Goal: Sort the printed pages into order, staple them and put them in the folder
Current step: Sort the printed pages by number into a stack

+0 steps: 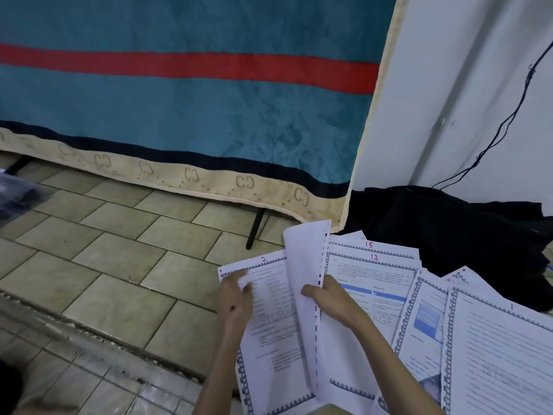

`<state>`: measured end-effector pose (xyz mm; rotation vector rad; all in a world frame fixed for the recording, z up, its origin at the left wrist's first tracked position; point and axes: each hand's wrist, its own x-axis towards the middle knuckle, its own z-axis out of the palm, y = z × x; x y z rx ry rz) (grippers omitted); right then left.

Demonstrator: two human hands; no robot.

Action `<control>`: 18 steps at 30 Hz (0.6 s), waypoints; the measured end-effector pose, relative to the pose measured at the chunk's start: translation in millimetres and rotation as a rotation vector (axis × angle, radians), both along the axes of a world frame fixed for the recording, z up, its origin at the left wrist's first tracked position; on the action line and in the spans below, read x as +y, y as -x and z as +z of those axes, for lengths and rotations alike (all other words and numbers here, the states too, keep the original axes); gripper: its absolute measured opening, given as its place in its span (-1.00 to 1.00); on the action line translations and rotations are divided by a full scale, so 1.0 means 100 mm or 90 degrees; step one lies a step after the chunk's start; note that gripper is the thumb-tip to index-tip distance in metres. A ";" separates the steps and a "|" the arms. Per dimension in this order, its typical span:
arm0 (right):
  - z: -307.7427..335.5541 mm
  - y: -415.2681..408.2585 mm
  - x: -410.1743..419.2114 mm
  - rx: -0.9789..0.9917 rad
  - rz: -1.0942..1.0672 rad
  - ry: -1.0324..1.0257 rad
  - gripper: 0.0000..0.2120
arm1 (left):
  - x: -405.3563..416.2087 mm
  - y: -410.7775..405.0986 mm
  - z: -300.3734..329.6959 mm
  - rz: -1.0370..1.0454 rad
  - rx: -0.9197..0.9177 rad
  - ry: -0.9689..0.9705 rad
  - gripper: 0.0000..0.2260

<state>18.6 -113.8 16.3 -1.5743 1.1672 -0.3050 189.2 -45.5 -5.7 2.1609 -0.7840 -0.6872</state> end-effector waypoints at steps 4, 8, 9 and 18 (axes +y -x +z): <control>-0.11 -0.10 0.06 0.092 0.065 0.019 -0.52 | 0.10 -0.04 -0.03 0.131 0.018 -0.076 -0.55; -0.17 -0.13 0.06 0.178 0.152 0.018 -0.33 | 0.06 -0.04 0.04 0.124 0.188 0.054 -0.85; -0.15 -0.14 0.08 0.183 0.164 0.017 -0.34 | 0.06 -0.04 0.02 0.123 0.204 0.073 -0.88; -0.68 -0.19 0.43 0.362 0.202 0.423 -0.21 | 0.21 -0.05 0.20 0.150 0.187 0.083 -0.88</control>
